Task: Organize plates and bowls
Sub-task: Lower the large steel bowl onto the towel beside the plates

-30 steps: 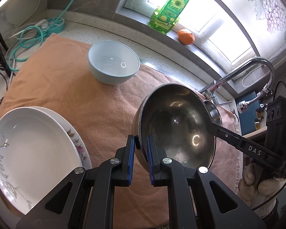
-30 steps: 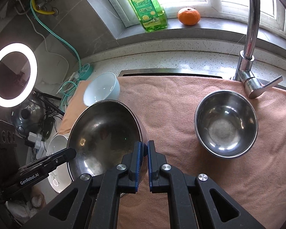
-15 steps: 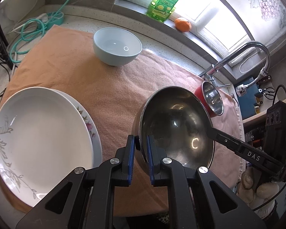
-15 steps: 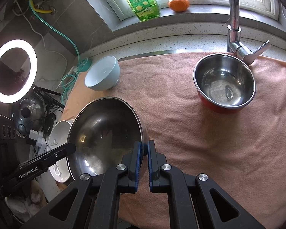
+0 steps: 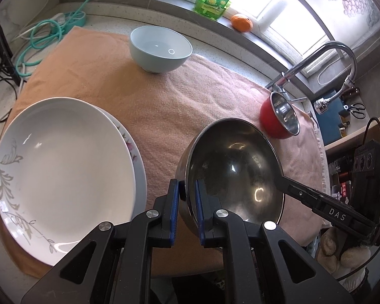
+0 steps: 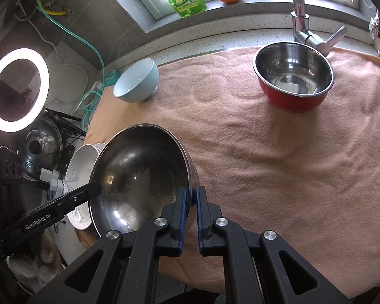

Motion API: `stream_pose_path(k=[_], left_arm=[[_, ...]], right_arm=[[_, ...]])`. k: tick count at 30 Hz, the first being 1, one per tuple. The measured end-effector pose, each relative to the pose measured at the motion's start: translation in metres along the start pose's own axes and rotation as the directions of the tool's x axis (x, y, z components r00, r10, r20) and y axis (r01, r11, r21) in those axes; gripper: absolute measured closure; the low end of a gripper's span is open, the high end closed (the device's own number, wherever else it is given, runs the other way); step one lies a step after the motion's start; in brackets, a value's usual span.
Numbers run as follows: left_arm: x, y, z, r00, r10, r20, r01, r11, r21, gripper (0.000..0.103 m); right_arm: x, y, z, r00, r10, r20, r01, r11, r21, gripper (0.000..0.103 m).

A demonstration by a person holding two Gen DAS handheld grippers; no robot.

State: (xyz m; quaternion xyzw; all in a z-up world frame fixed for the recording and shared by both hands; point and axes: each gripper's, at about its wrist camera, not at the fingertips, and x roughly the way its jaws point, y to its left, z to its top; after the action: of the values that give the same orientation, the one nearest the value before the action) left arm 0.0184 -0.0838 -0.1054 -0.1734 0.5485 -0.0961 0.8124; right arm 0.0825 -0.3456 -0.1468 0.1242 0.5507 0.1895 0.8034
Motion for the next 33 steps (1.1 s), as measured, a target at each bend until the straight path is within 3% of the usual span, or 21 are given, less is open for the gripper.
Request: stream_pose_path(k=[33], left_arm=[[0.015, 0.004, -0.007, 0.999, 0.025, -0.036, -0.025, 1.0, 0.01, 0.092]], right_arm=[[0.007, -0.004, -0.022, 0.999, 0.01, -0.043, -0.01, 1.0, 0.008, 0.095]])
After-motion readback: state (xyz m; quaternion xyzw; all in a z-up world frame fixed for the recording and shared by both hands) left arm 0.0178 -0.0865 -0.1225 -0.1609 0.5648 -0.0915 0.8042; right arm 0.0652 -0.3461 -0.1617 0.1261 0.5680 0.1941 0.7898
